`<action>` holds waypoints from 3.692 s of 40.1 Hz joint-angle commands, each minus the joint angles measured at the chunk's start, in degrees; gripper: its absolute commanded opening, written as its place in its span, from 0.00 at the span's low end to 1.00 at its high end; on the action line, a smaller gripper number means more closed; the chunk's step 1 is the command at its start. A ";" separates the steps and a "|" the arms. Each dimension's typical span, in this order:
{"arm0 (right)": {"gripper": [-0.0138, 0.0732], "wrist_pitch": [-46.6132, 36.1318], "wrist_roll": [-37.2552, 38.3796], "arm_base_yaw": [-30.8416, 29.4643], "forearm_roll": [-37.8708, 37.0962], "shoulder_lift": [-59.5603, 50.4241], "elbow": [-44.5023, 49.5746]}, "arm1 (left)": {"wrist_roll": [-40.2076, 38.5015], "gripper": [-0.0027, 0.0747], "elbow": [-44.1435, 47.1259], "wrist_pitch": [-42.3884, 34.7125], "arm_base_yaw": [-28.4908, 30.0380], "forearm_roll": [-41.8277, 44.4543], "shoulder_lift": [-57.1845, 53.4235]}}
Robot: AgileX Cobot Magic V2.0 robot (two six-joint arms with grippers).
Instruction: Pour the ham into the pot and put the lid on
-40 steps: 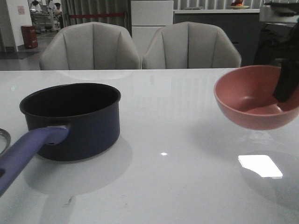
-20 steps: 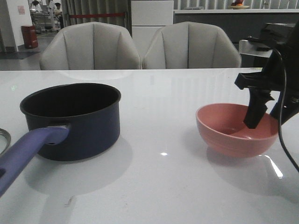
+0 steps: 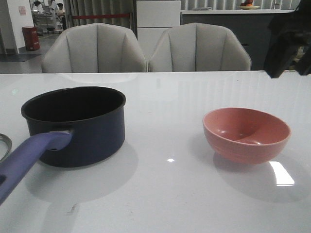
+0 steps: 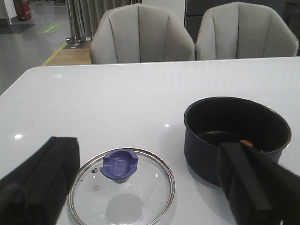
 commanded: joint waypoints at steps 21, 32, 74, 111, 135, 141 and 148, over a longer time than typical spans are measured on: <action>0.73 -28.26 -1.86 15.51 5.10 -47.40 28.88 | -0.10 0.84 -1.57 -4.43 -0.36 -0.51 -0.35; 0.73 -25.60 -1.59 16.02 5.95 -71.47 42.23 | -0.10 0.84 -1.57 -4.43 -0.36 -0.51 -0.35; 0.37 -23.85 -1.43 16.02 8.33 -85.96 51.86 | -0.37 0.84 -5.72 -3.52 -0.36 -0.99 5.35; 0.37 -23.85 -1.43 16.02 8.33 -85.96 51.86 | -4.84 0.85 -37.84 15.97 -0.36 -1.81 71.12; 0.37 -23.85 -1.43 16.02 8.33 -85.96 51.86 | -4.84 0.85 -51.06 21.72 5.68 1.31 91.95; 0.37 -23.85 -1.43 16.02 8.33 -85.96 51.86 | -4.37 0.85 -51.46 22.42 5.92 1.31 95.19; 0.37 -23.85 -1.43 16.02 8.33 -85.96 51.86 | -4.37 0.85 -51.46 22.54 5.92 1.56 98.78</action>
